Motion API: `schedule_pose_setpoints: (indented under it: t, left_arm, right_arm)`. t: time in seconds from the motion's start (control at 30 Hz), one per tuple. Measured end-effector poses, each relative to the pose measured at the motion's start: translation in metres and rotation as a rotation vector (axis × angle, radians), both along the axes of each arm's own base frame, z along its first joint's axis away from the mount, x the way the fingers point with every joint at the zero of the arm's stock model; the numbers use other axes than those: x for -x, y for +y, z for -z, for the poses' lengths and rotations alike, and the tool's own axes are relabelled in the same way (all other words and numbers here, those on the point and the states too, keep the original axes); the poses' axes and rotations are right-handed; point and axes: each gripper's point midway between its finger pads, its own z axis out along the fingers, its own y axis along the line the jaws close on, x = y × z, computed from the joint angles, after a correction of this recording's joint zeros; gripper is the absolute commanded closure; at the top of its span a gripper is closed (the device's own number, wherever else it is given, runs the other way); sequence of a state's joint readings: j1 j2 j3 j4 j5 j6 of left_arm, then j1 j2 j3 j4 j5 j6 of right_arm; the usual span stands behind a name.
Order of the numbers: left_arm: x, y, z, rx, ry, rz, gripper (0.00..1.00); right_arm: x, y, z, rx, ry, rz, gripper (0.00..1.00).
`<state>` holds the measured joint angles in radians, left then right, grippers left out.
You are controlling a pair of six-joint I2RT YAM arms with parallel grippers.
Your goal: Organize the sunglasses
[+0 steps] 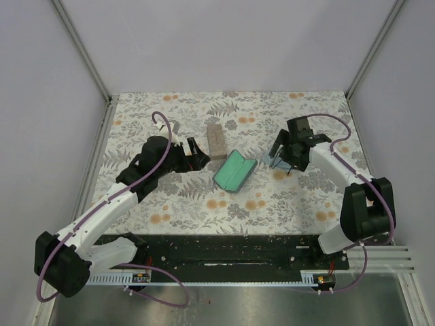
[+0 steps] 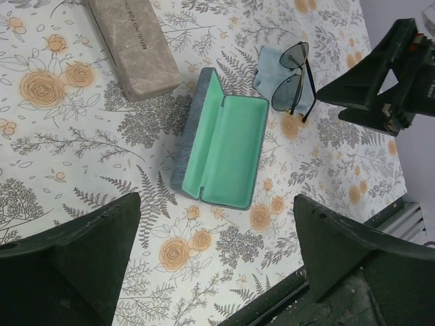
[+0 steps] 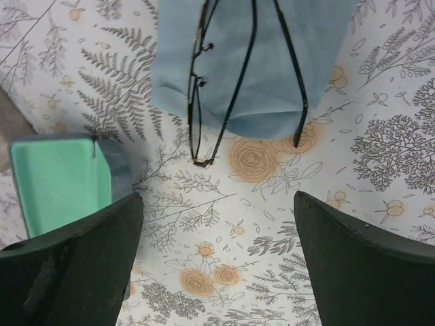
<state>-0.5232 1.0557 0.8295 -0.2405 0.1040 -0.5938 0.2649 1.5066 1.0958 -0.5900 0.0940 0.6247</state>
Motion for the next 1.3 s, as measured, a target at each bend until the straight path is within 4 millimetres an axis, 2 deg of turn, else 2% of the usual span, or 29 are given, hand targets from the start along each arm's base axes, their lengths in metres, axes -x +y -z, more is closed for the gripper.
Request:
schedule_pose_setpoints:
  t: [0.1,0.27,0.47,0.67,0.77,1.0,1.03,1.13,1.23,1.3]
  left_arm:
    - [0.000,-0.003,-0.004,0.015,-0.012,0.016,0.02]
    - [0.006,-0.005,-0.002,0.030,-0.014,0.039,0.01]
    - [0.009,-0.007,0.003,0.037,-0.007,0.056,0.01]
    - [0.009,-0.011,0.001,0.054,-0.012,0.072,0.01]
    - [0.009,-0.011,0.001,0.056,-0.015,0.073,0.01]
    - [0.009,-0.013,0.000,0.065,-0.016,0.081,0.01]
    - [0.009,-0.014,0.000,0.066,-0.016,0.083,0.01]
    - [0.009,-0.014,0.001,0.068,-0.017,0.086,0.01]
    - [0.010,-0.014,0.004,0.066,-0.013,0.086,0.01]
    - [0.010,-0.014,0.005,0.065,-0.011,0.086,0.01]
  right_arm:
    - [-0.002,-0.009,0.009,-0.015,0.031,0.063,0.01]
    - [-0.013,-0.021,0.008,-0.022,0.008,0.122,0.01]
    - [-0.025,-0.026,0.019,0.042,-0.007,0.043,0.00]
    - [-0.044,-0.029,0.020,0.093,-0.068,-0.008,0.01]
    - [-0.048,-0.031,0.029,0.118,-0.066,-0.022,0.01]
    - [-0.049,-0.033,0.065,0.144,0.010,-0.041,0.01]
    - [-0.049,-0.033,0.068,0.140,0.015,-0.043,0.02]
    - [-0.050,-0.030,0.073,0.127,0.025,-0.048,0.15]
    - [-0.052,-0.025,0.074,0.093,0.028,-0.047,0.41]
    - [-0.054,-0.020,0.073,0.068,0.026,-0.047,0.51]
